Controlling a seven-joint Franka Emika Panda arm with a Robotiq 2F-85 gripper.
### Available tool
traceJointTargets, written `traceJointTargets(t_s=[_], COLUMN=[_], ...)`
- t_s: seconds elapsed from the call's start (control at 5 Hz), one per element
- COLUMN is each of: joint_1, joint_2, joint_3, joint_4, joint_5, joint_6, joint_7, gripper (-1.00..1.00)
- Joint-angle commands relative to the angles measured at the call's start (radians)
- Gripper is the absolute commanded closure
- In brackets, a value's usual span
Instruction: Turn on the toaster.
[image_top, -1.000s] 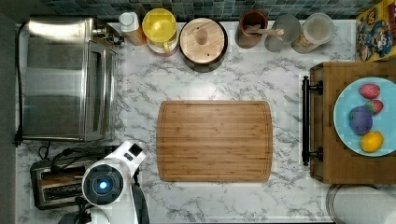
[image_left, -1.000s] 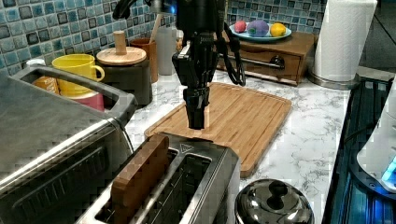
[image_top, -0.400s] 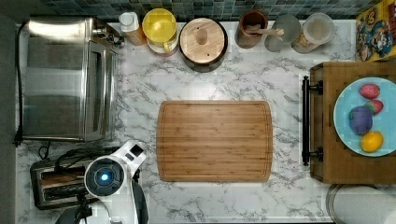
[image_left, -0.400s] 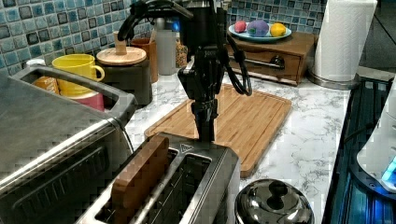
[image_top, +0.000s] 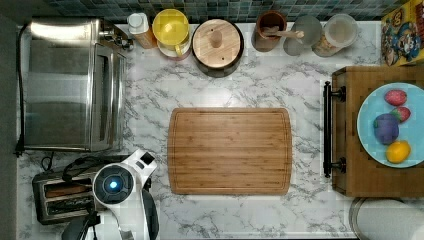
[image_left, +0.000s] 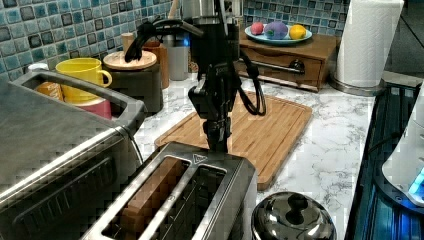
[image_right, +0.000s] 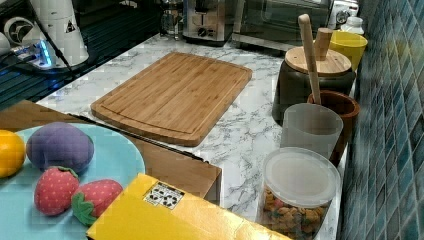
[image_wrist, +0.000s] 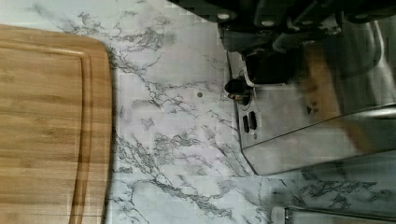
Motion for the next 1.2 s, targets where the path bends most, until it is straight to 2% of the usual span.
traceJointTargets(t_s=[0.2, 1.0, 1.2], joint_1=[0.052, 0.051, 0.069], joint_2=[0.113, 0.299, 0.348], joint_3=[0.074, 0.052, 0.054], joint_4=[-0.042, -0.086, -0.116], joint_5=[0.035, -0.004, -0.002], joint_6=[0.083, 0.197, 0.237], joint_7=[0.065, 0.092, 0.075], gripper=[1.00, 1.00, 1.00])
